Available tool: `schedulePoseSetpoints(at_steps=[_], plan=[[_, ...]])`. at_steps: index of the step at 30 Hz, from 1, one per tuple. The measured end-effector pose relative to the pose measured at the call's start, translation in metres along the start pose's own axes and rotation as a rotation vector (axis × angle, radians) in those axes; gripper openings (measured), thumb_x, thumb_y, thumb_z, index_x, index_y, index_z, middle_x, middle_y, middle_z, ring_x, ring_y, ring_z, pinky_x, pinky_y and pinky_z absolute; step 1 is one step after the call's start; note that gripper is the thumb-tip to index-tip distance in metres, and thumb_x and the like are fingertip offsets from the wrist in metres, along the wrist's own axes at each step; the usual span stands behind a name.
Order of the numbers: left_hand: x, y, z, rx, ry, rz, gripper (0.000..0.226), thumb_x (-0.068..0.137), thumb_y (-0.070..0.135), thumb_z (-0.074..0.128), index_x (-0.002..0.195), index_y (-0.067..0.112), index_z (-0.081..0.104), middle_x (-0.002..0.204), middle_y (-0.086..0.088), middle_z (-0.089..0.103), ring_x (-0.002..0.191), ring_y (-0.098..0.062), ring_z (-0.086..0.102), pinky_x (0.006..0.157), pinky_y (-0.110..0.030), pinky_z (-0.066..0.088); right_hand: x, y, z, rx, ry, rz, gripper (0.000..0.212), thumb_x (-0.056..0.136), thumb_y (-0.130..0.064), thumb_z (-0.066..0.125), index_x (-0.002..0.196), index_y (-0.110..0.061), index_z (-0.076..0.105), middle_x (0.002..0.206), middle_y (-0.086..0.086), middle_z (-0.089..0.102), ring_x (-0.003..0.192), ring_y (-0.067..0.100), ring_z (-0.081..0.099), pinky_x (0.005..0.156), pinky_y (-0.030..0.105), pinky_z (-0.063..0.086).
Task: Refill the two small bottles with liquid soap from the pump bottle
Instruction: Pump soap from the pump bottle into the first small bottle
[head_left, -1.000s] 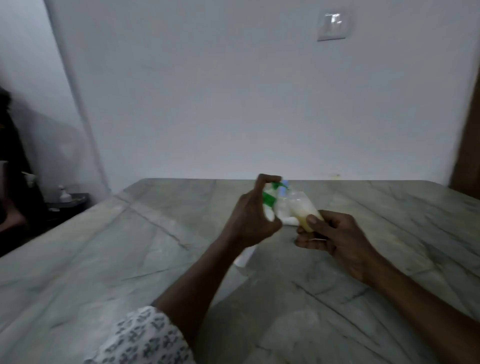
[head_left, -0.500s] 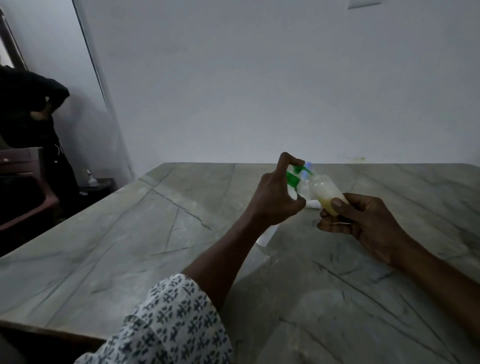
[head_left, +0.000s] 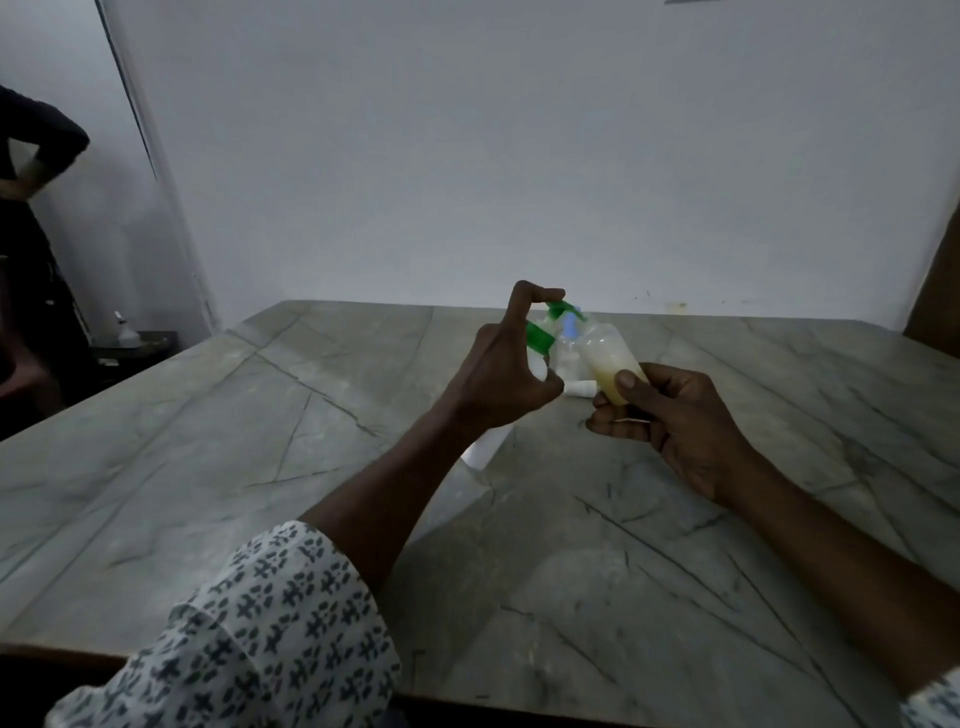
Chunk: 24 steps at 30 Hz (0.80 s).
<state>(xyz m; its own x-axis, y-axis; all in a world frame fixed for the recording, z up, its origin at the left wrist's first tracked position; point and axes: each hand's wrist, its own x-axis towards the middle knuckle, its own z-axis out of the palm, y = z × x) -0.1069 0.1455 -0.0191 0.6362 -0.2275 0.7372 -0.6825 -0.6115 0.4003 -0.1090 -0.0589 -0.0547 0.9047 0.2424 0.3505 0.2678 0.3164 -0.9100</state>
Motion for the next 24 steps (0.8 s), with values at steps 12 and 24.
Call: schedulePoseSetpoints(at_steps=[12, 24], plan=[[-0.0009, 0.0021, 0.0031, -0.001, 0.003, 0.012, 0.076, 0.068, 0.002, 0.073, 0.135, 0.015, 0.039, 0.082, 0.021, 0.055, 0.06, -0.013, 0.06, 0.056, -0.022, 0.05, 0.0023, 0.0029, -0.0048, 0.012, -0.009, -0.012, 0.062, 0.052, -0.045, 0.089, 0.095, -0.003, 0.071, 0.083, 0.02, 0.072, 0.072, 0.027, 0.072, 0.069, 0.036, 0.06], [-0.0013, 0.0064, 0.0012, -0.002, 0.034, -0.017, 0.067, 0.068, 0.004, 0.078, 0.125, 0.011, 0.044, 0.093, 0.02, 0.057, 0.065, -0.009, 0.061, 0.061, -0.019, 0.053, 0.0, 0.0034, -0.0025, -0.027, -0.007, 0.007, 0.05, 0.067, -0.033, 0.076, 0.102, 0.002, 0.066, 0.082, 0.017, 0.073, 0.074, 0.026, 0.071, 0.072, 0.038, 0.06]])
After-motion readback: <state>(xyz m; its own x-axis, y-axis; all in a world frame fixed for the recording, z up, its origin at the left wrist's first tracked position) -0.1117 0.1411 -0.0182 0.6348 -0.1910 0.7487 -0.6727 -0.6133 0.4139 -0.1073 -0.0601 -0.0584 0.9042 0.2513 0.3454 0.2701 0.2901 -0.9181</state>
